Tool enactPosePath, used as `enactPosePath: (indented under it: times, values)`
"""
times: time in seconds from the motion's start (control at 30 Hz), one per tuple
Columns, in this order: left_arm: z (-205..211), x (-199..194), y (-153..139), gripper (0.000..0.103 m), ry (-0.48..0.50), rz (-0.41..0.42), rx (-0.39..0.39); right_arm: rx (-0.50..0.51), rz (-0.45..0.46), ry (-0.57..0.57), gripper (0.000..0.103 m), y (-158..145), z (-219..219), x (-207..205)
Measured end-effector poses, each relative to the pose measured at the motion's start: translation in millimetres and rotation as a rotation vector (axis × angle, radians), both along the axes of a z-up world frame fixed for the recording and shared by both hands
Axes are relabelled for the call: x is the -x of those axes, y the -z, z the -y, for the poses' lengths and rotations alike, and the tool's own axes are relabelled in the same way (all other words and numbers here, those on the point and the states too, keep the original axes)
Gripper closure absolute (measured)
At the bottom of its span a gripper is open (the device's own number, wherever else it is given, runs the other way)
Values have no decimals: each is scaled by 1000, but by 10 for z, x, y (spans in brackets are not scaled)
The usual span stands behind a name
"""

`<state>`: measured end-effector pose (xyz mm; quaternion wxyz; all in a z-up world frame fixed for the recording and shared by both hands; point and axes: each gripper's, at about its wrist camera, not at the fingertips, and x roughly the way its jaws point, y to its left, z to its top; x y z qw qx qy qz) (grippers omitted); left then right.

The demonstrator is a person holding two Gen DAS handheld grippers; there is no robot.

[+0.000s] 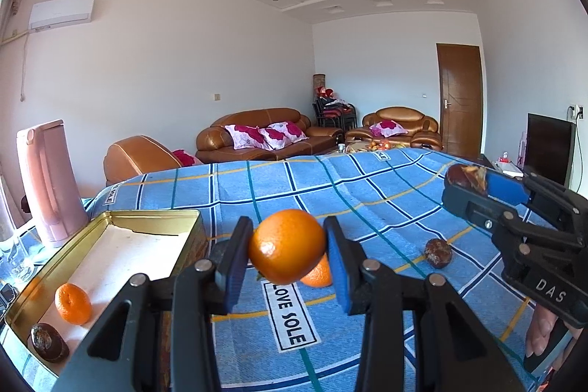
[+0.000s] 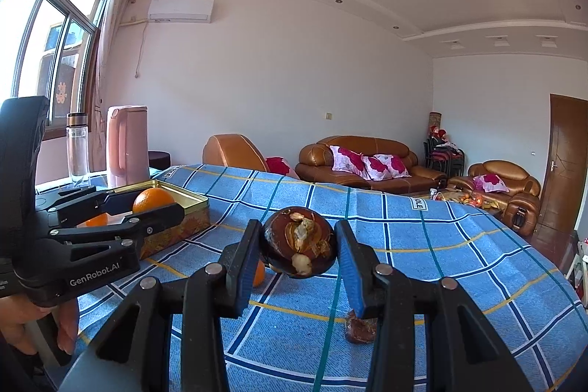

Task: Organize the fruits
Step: 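Carry the orange in left tool over the tin tray while right tool brings the brown fruit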

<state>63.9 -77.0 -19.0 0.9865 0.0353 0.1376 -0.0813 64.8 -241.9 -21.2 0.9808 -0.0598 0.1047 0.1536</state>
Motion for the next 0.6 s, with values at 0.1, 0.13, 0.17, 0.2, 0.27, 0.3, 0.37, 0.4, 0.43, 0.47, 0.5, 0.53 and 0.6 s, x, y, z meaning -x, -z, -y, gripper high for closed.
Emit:
enactPosePath:
  times: [0.1,0.13,0.17,0.2,0.27,0.3,0.37,0.4,0.43,0.47,0.5,0.53,0.6]
  values:
    - [-30,1,-7,62,-6,-2,1,6,-1,-12,61,3,-70,-4]
    - [-45,-1,-9,62,-10,-2,1,7,-2,-16,61,4,-91,-8]
    - [-58,-5,-8,62,-13,-3,2,8,-3,-20,61,5,-101,-9]
    - [-73,-9,-7,62,-15,-4,4,9,-3,-23,61,6,-120,-13]
    - [-104,-10,-7,62,-22,-5,6,8,-3,-29,61,7,-142,-8]
    - [-120,-13,-4,62,-24,-7,8,7,-2,-33,61,7,-155,-2]
    - [-150,-22,-1,62,-30,-9,10,7,-4,-42,61,6,-196,-8]
    - [-166,-23,-1,62,-33,-11,11,9,-6,-45,61,9,-210,-9]
    - [-181,-25,-2,62,-36,-12,12,10,-6,-47,61,12,-219,-12]
    - [-198,-27,-4,62,-39,-13,14,10,-7,-51,61,12,-234,-14]
    - [-211,-21,-7,62,-43,-14,15,9,-9,-55,61,12,-256,-15]
    - [-228,-16,-9,62,-46,-14,16,8,-11,-60,61,12,-273,-18]
    - [-273,-23,-13,62,-55,-15,17,10,-15,-69,60,13,-309,-27]
